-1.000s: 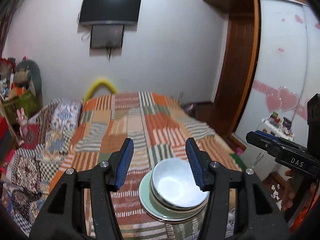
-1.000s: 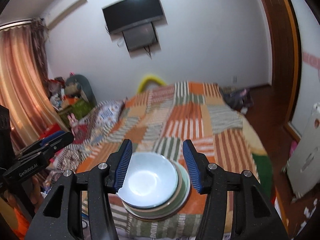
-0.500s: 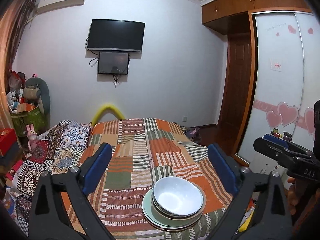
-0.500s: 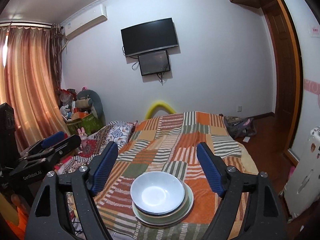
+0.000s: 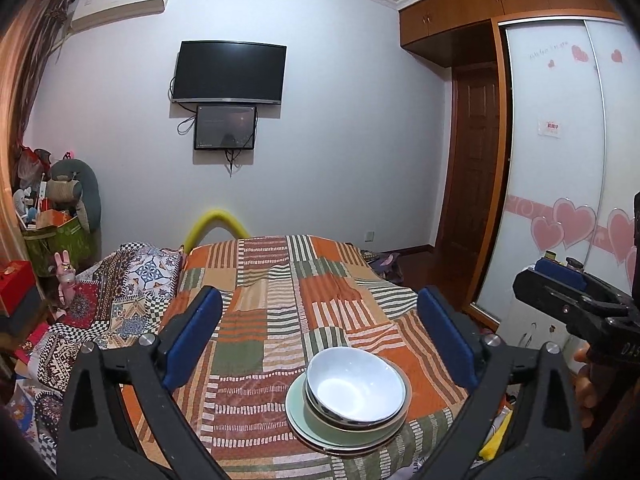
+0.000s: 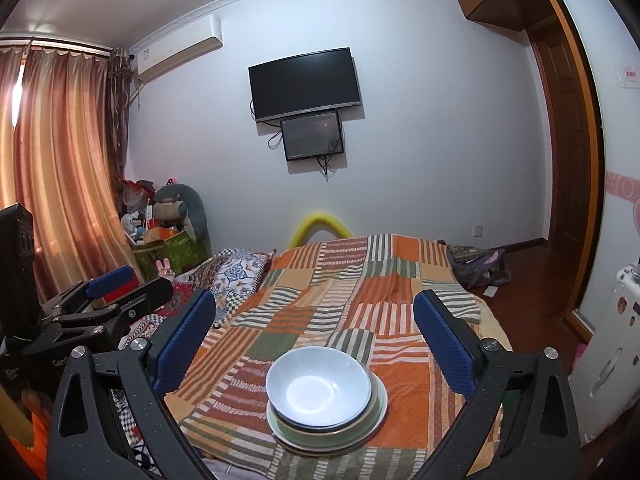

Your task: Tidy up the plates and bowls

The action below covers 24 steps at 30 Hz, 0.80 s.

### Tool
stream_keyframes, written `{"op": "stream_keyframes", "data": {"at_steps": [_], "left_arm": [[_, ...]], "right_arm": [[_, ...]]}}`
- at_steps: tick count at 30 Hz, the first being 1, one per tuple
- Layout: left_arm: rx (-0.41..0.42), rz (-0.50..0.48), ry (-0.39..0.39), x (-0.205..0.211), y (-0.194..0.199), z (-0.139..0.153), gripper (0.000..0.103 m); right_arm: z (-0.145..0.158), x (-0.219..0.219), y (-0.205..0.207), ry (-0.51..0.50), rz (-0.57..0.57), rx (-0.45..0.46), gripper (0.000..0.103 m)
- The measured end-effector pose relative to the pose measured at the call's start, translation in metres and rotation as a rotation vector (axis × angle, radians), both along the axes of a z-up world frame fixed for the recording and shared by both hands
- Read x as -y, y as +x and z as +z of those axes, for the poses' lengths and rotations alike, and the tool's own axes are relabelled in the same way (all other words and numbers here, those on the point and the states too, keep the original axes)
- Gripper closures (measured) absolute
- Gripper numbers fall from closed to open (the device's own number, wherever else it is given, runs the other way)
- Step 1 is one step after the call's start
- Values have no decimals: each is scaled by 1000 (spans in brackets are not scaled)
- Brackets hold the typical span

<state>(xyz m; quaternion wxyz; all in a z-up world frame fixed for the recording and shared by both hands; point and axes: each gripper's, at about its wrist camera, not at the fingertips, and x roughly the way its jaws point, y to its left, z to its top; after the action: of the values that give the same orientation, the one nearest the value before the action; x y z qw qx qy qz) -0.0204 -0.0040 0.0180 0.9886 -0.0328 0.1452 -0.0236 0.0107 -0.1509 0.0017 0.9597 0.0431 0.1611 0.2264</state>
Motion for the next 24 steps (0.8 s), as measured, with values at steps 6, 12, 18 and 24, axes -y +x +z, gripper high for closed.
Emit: {"op": "stream_keyframes", "data": {"at_steps": [6,12,18,24], "left_arm": [[-3,-1,-7,-1,-1,-1,4],[-4,2,-11,-2,-1,-3,3],[-4,1,-13,-2,-1,-2,3],[-1,2,-14,-4,-2,-2,3]], "right_arm": [[-1,1,-2,1,-3,1,3],[0,2,-4,3,-6,2,1],[-1,3,-6,6,-6,3,1],[0,2,-6,7,-3,4,1]]}}
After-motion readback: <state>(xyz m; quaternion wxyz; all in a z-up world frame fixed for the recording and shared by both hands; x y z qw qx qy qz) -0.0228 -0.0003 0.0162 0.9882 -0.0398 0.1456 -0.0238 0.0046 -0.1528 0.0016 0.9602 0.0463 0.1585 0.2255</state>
